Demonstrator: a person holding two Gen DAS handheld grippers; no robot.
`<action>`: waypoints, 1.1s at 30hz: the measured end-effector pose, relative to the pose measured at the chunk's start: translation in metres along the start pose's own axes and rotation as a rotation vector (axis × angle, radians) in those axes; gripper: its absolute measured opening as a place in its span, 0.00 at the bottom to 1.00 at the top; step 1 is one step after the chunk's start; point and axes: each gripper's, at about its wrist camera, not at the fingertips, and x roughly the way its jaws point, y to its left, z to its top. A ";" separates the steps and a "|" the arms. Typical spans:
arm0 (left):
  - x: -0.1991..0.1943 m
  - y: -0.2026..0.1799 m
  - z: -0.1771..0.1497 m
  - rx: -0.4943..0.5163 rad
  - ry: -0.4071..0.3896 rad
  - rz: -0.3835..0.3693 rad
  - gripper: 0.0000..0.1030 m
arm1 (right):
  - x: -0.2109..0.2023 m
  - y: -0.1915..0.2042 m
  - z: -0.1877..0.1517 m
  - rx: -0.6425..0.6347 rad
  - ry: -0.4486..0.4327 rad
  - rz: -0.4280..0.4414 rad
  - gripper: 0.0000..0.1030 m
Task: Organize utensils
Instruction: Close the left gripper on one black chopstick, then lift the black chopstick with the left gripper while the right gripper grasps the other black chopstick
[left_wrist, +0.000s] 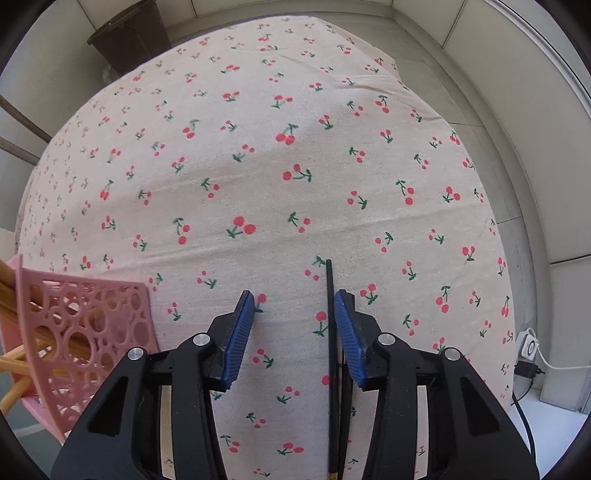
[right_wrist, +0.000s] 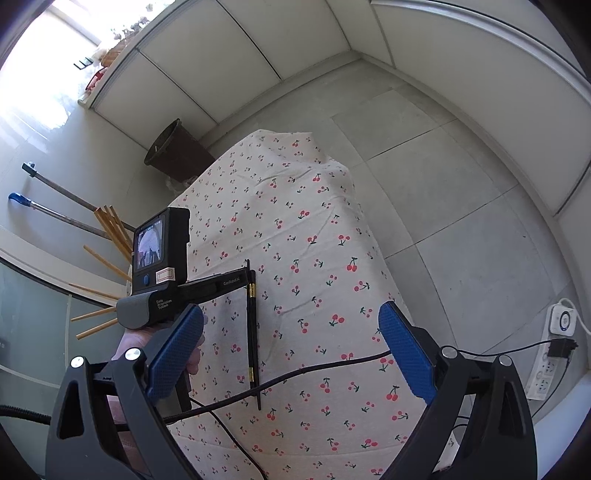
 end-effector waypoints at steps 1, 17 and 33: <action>0.002 -0.005 0.002 0.014 -0.006 0.008 0.40 | 0.000 0.000 0.000 0.001 -0.001 -0.001 0.90; -0.002 -0.012 -0.042 0.070 -0.047 -0.021 0.04 | 0.027 -0.004 -0.004 0.013 0.060 -0.046 0.90; -0.146 0.060 -0.151 -0.021 -0.313 -0.140 0.04 | 0.132 0.072 -0.006 -0.169 0.126 -0.149 0.90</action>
